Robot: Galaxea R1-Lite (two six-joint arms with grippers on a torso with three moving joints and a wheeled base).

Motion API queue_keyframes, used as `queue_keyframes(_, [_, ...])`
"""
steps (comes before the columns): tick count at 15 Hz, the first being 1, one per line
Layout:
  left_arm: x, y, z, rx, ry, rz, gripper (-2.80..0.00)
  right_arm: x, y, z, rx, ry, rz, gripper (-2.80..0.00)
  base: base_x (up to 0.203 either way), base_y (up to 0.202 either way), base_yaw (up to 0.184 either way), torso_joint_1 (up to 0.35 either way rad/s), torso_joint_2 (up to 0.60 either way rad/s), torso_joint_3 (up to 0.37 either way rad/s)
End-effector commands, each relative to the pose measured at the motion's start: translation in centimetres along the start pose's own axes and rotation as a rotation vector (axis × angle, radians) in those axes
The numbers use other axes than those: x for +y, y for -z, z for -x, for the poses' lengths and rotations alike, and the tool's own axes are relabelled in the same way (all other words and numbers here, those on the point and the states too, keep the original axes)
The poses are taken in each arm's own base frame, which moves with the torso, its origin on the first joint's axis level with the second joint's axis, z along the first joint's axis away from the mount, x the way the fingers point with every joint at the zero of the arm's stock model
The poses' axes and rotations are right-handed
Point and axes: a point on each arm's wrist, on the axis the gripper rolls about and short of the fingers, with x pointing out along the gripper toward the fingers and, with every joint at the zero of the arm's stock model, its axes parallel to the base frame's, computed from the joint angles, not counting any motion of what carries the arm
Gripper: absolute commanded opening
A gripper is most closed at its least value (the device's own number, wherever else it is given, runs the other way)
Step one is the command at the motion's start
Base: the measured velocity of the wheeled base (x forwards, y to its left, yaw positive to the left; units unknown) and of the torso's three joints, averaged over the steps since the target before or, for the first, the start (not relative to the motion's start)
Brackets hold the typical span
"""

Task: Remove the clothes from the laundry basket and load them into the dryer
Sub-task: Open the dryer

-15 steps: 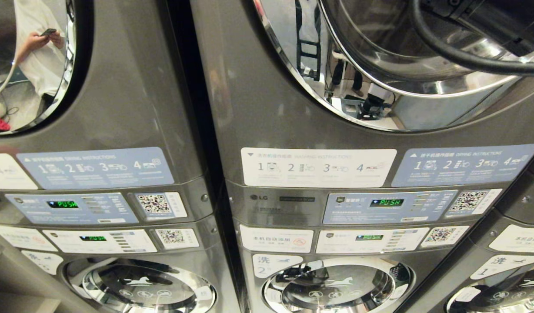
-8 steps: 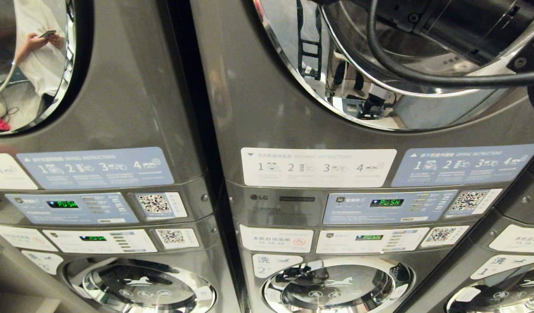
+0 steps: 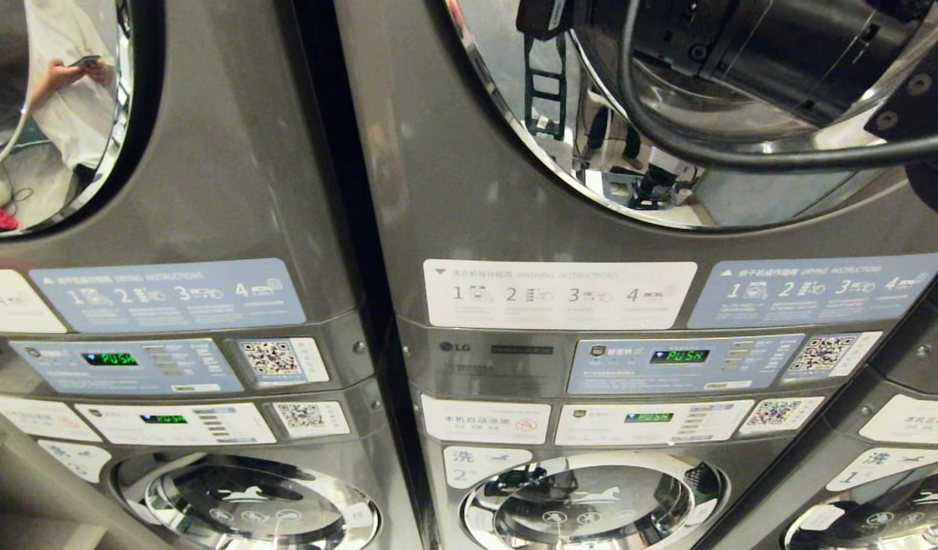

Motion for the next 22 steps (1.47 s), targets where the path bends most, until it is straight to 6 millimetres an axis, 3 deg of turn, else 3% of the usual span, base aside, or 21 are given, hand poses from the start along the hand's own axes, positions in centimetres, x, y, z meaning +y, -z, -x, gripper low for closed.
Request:
queue_keyframes(1, [0.0,0.0,0.0,-0.002,-0.001,0.000,-2.80,0.6,-1.1,0.6,-0.006,-0.021,-0.016,0.00,0.000,0.000,0.000,0.000,0.00,0.000])
queue_keyframes(8, [0.0,0.0,0.0,-0.002,0.001,0.000,-2.80,2.6,-3.8,4.2,0.076,-0.157,-0.150,0.00,0.000,0.000,0.000,0.000,0.00,0.000])
queue_keyframes(14, [0.0,0.0,0.0,-0.002,0.000,0.000,-2.80,4.7,-6.6,11.4,0.193,-0.344,-0.232,0.00,0.000,0.000,0.000,0.000,0.00,0.000])
queue_keyframes(22, [0.0,0.0,0.0,-0.002,-0.001,0.000,-2.80,5.9,-8.2,19.3,0.276,-0.426,-0.311,0.00,0.000,0.000,0.000,0.000,0.00,0.000])
